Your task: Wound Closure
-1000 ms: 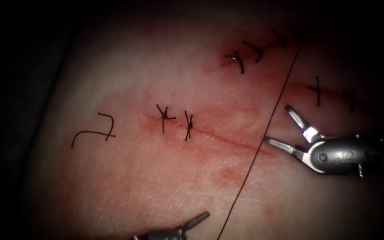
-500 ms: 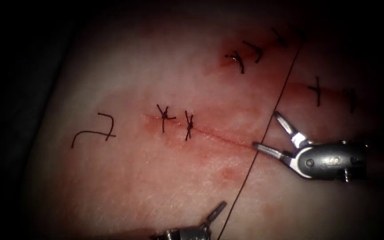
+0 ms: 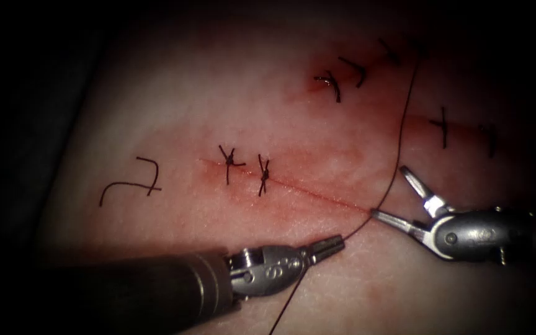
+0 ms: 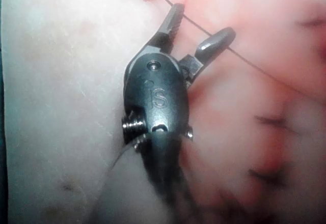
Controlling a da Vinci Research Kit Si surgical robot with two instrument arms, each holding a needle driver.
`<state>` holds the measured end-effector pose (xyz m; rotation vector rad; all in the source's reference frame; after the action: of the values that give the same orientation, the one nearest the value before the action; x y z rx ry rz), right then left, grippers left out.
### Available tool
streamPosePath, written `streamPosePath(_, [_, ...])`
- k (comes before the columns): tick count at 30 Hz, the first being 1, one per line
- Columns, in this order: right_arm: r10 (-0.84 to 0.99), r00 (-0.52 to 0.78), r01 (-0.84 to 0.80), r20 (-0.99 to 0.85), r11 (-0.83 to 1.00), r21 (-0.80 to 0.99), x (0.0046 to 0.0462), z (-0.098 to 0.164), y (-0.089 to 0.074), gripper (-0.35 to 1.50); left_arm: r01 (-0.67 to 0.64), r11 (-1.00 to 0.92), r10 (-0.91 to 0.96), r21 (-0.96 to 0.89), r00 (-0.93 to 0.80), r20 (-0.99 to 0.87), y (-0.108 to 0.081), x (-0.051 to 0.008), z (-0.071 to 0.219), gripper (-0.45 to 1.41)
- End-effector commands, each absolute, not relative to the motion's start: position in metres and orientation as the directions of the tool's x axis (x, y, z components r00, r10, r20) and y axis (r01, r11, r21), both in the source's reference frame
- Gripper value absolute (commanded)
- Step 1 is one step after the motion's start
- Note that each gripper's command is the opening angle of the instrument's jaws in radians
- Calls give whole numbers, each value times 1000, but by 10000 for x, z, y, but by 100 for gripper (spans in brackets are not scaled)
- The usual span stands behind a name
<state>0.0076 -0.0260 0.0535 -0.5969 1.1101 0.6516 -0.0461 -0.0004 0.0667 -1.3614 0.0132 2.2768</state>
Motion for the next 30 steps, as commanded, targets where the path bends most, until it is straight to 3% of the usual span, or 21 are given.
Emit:
streamPosePath(1, [179,294,-743,-939,661,-107,71,541,-270,98,-402,-885,396,-236,-379,-836,5,-471,671,-45])
streamPosePath(3, [184,284,-758,-941,644,-102,61,539,-280,86,-390,-888,392,-242,-371,-842,49,-484,665,-45])
streamPosePath(8, [206,259,-775,-944,627,-76,61,549,-302,81,-368,-885,408,-287,-312,-858,137,-506,670,-45])
streamPosePath(21, [236,268,-773,-934,631,-62,84,571,-315,93,-356,-871,443,-338,-270,-855,287,-542,774,-45])
streamPosePath(25, [238,271,-771,-933,633,-63,86,570,-317,95,-389,-809,550,-440,-240,-800,300,-543,821,-42])
streamPosePath(27, [238,272,-772,-932,633,-63,86,571,-316,95,-408,-767,610,-496,-221,-761,296,-541,828,36])
streamPosePath(30, [241,267,-773,-933,632,-58,87,571,-317,96,-402,-754,634,-520,-237,-736,279,-533,828,89])
